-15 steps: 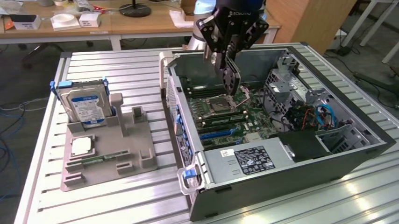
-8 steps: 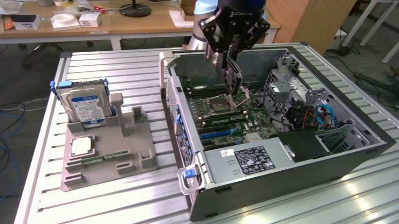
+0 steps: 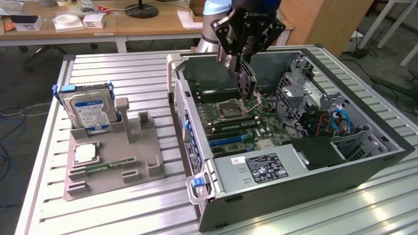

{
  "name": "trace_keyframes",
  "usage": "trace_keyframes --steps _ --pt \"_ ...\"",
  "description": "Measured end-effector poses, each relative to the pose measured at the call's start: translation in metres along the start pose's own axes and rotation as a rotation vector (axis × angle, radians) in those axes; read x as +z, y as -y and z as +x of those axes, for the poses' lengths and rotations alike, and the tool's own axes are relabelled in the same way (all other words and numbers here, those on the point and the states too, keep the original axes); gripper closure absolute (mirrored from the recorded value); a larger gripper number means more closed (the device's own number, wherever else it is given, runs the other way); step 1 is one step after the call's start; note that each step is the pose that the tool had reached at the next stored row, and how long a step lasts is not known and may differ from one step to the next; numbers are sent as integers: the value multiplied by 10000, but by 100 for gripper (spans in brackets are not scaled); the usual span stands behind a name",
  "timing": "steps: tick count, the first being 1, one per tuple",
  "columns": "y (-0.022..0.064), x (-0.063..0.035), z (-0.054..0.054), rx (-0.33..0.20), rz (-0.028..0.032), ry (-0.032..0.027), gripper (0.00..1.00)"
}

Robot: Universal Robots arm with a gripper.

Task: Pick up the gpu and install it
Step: 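Pick up the gpu and move the gpu toward the slot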

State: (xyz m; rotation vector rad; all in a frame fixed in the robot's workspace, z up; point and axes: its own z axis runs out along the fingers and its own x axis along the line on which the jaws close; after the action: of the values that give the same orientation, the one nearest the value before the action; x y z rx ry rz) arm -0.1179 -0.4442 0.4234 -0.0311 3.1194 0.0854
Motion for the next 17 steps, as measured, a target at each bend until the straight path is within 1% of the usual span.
trace_keyframes --steps 10,17 --pt "1 2 -59 0 0 0 74" --pt "3 6 -129 1 -1 0 74"
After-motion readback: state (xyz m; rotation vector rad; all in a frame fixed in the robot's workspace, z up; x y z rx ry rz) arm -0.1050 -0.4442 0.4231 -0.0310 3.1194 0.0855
